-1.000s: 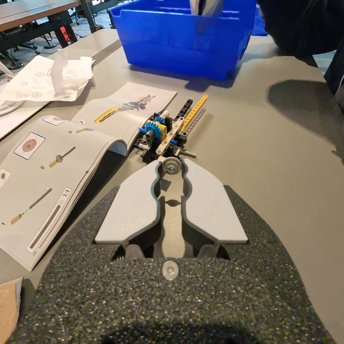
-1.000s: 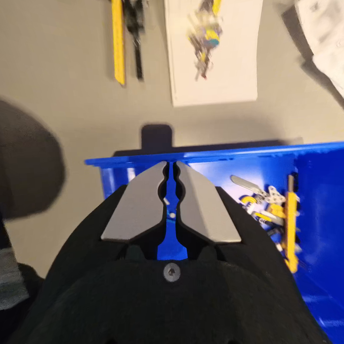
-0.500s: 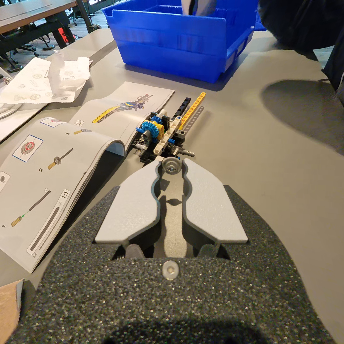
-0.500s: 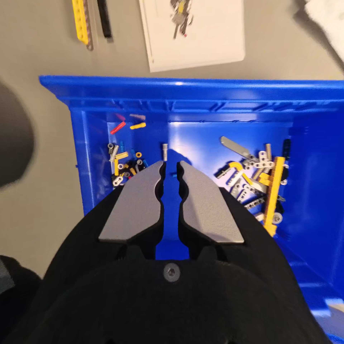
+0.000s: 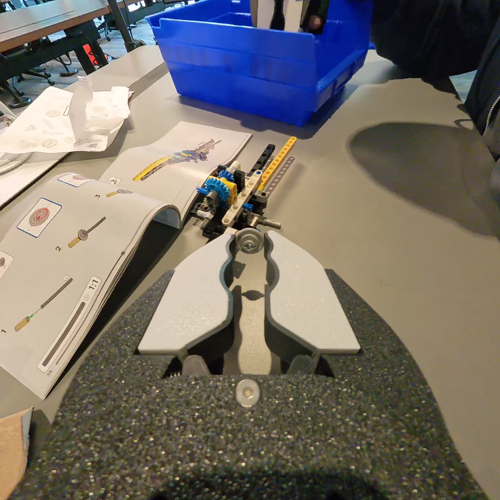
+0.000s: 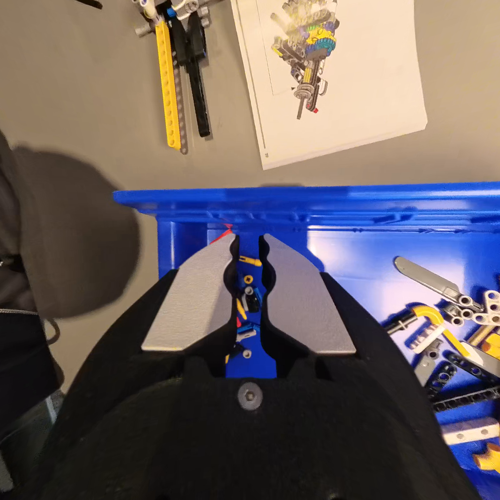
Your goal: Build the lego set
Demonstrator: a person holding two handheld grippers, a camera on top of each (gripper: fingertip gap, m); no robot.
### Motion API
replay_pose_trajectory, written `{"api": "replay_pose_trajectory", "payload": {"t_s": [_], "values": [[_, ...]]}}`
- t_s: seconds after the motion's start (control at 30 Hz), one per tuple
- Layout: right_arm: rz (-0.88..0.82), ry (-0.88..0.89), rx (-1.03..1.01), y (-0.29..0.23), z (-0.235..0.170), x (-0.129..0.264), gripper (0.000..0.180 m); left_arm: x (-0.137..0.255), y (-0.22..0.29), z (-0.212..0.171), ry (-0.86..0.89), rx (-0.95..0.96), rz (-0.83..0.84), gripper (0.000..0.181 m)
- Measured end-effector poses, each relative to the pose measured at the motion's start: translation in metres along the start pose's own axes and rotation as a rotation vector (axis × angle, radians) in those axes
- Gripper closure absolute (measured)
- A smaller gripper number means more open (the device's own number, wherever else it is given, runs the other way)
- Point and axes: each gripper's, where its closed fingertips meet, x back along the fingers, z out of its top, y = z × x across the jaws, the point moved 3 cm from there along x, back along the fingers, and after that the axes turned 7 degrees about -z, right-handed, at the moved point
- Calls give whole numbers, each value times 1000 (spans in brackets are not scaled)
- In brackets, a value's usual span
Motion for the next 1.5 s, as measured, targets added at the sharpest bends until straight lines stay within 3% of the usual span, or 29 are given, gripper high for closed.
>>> {"api": "replay_pose_trajectory", "payload": {"t_s": [0.2, 0.37, 0.7, 0.97, 1.07, 1.17, 1.33, 1.5], "values": [[-87, -54, 126, 4, -10, 14, 166, 0, 0, 0, -1, -1, 0, 161], [-62, -152, 236, 9, -35, 17, 166, 0, 0, 0, 0, 2, 0, 161], [57, -181, 342, 2, -49, 6, 154, 0, 0, 1, 4, 5, -4, 161], [13, -230, 362, 9, -53, -8, 149, 0, 1, 1, 5, 1, -7, 161], [4, -164, 397, 10, -44, -3, 152, 0, 1, 0, 2, 2, -8, 161], [152, -70, 456, -14, -38, 1, 159, 0, 1, 0, -3, 3, -7, 161], [229, -103, 500, -29, -45, -2, 166, -2, 2, -1, -21, -14, -3, 161], [176, -127, 521, -25, -45, -8, 166, -2, 2, -1, -21, -7, -5, 161]]}}
